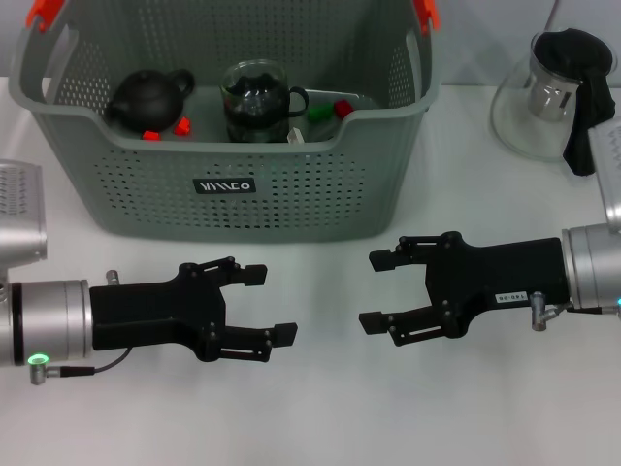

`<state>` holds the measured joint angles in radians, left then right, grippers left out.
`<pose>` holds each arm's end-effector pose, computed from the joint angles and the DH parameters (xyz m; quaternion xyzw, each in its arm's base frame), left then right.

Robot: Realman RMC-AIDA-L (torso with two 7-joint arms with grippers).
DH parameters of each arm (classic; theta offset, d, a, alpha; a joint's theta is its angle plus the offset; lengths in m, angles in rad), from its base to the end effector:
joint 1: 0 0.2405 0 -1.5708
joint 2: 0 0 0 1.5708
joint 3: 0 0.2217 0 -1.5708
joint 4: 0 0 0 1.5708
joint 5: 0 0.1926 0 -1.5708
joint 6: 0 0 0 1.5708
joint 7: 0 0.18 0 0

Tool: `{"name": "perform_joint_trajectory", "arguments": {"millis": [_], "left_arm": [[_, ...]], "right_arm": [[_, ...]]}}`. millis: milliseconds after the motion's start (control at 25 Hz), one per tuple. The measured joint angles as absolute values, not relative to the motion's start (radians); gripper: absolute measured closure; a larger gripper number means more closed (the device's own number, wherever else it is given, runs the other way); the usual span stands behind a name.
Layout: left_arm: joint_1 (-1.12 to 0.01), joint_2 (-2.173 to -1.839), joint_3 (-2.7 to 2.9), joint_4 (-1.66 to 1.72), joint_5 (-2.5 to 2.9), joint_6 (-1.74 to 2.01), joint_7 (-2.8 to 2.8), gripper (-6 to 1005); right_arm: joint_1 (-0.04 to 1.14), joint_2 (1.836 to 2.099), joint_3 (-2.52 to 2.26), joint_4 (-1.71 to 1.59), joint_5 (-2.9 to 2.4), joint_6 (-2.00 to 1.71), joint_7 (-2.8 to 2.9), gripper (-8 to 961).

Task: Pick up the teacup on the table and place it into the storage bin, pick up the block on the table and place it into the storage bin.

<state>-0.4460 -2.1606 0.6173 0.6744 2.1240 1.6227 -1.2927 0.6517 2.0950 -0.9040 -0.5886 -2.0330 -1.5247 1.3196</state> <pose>-0.2260 0.2724 -0.0412 -0.9403 -0.2232 -0.2368 0.0994 0.1772 0.3047 -0.0619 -0.9766 0.1190 0.1769 0.0276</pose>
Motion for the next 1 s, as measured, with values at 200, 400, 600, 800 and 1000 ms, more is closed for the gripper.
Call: {"name": "perform_joint_trajectory", "arguments": {"millis": [200, 400, 600, 800, 1000], "left_arm": [[-0.456, -2.159, 0.624, 0.674, 2.125, 1.618, -1.27, 37], [-0.46, -2.155, 0.628, 0.678, 2.127, 1.618, -1.268, 37], [-0.479, -2.152, 0.628, 0.676, 2.15, 1.609, -1.267, 37], [-0.488, -2.149, 0.627, 0.678, 2.162, 1.601, -1.268, 37], [-0.488, -2.144, 0.622, 0.678, 2.163, 1.598, -1.268, 37]], "right_arm": [[0.636, 2.092, -0.899, -0.583, -2.018, -1.521, 1.31, 76], [0.631, 2.09, -0.899, -0.583, -2.022, -1.501, 1.309, 75], [0.63, 2.092, -0.903, -0.583, -2.022, -1.472, 1.305, 75], [0.632, 2.095, -0.907, -0.578, -2.022, -1.44, 1.296, 75], [0.642, 2.096, -0.916, -0.554, -2.022, -1.4, 1.287, 75]]}}
